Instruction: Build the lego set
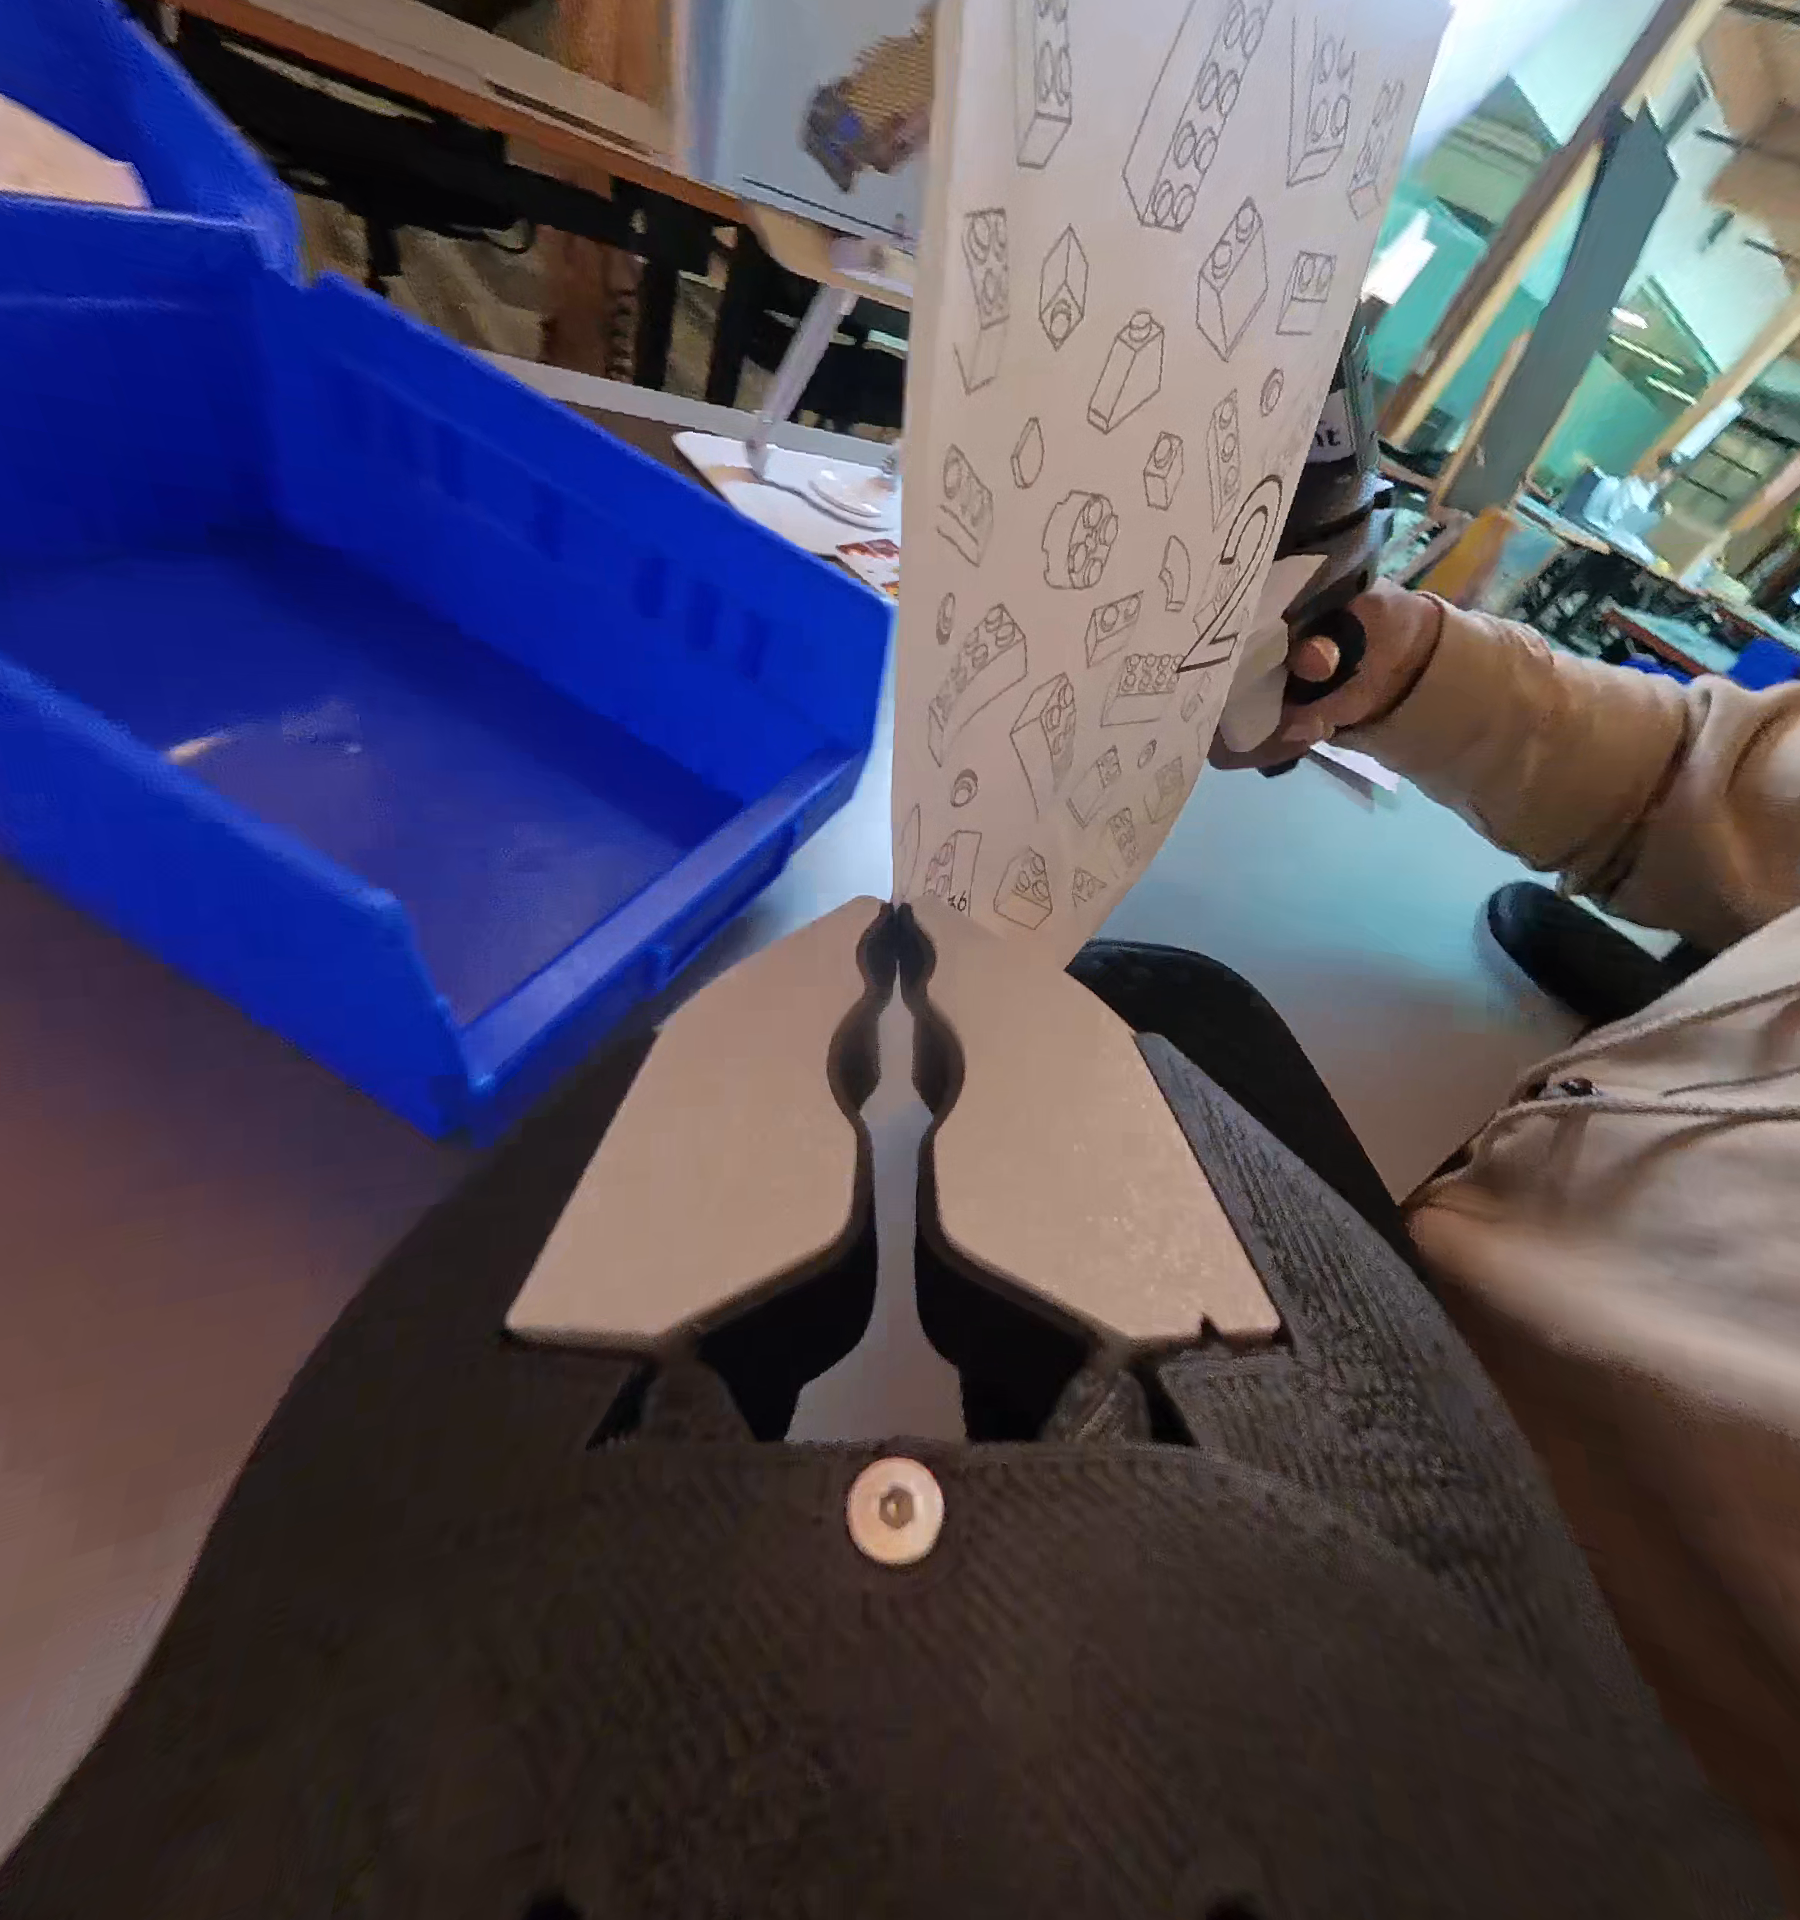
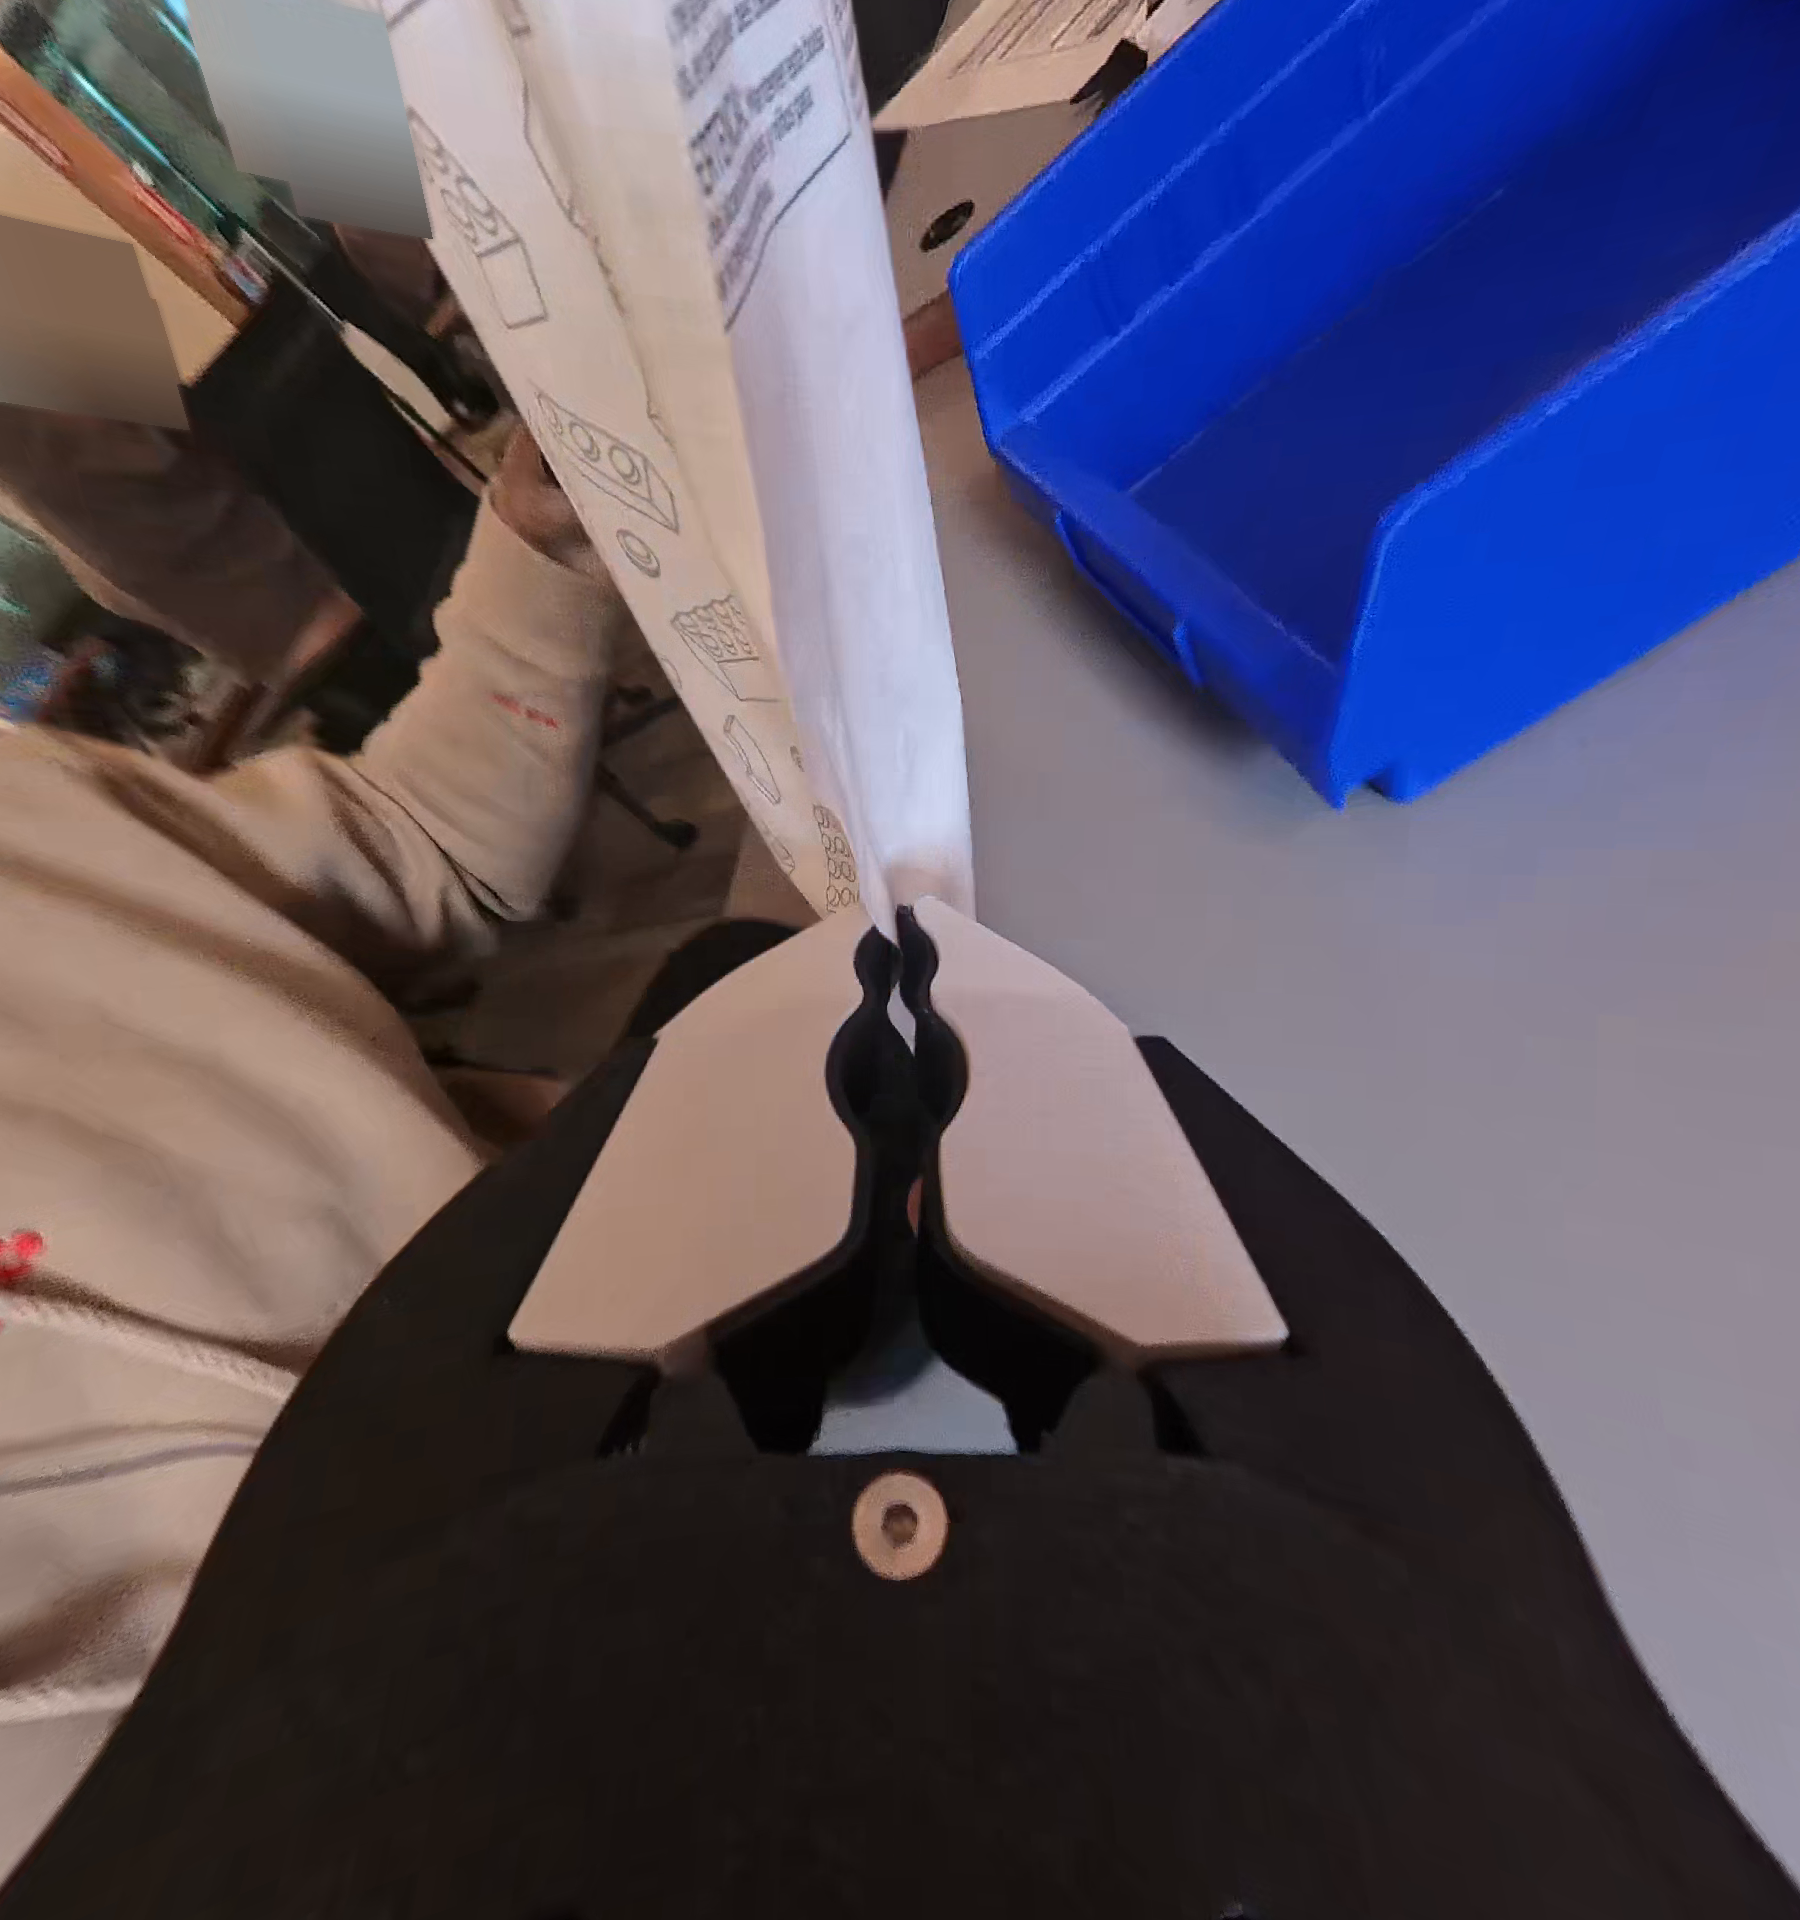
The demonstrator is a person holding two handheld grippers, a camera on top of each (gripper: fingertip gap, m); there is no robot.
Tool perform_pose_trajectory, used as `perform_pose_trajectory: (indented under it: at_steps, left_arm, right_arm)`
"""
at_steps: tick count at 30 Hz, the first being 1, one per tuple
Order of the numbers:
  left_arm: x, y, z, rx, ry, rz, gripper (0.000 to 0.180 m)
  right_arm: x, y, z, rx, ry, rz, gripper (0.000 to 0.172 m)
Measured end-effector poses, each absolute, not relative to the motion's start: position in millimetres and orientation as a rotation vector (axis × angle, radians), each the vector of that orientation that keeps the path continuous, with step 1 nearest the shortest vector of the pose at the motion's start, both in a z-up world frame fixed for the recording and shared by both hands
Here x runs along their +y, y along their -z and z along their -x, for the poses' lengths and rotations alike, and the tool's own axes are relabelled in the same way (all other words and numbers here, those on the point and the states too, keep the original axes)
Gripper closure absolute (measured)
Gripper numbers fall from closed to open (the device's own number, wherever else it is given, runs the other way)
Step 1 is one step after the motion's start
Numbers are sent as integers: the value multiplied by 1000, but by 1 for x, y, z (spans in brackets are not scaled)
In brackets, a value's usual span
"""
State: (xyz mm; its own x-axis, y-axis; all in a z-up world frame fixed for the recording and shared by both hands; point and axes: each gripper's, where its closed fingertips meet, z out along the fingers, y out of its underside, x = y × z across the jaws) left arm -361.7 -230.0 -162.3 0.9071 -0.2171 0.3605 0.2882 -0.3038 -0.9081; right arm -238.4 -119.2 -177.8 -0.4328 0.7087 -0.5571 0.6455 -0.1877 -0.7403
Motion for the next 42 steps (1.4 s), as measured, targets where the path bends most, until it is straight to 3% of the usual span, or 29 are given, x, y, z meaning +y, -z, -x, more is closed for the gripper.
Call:
perform_pose_trajectory:
  at_steps: [6,14,20,23,28,32,35,37,38,39,42]
  left_arm:
    - [-236,170,405,-285,574,1803,180]
    - [-230,208,402,-390,648,1804,180]
    - [-230,207,397,-405,718,1757,180]
    - [-229,210,398,-404,713,1751,180]
    - [-244,205,391,-274,686,1727,180]
    - [-263,206,393,-225,634,1727,180]
    - [-267,210,387,-176,615,1717,180]
    - [-266,212,383,-147,603,1713,180]
    - [-265,212,382,-146,601,1712,180]
    - [-264,212,380,-145,605,1708,180]
    - [-262,206,375,-126,603,1682,180]
  right_arm:
    - [-111,182,291,-1874,-1797,1753,166]
    - [-96,227,276,-2020,-1296,1193,157]
    - [-79,231,268,-1988,-749,689,153]
    - [-80,242,275,-2025,-721,723,139]
    - [-73,198,288,-1910,-902,780,137]
    - [-53,171,311,-1791,-1145,1108,133]
    - [-50,180,334,-1748,-1163,1318,125]
    - [-51,188,346,-1734,-1118,1357,130]
    - [-51,189,347,-1722,-1112,1372,146]
    - [-49,189,347,-1706,-1086,1393,151]
    - [-44,189,333,-1703,-1037,1415,156]
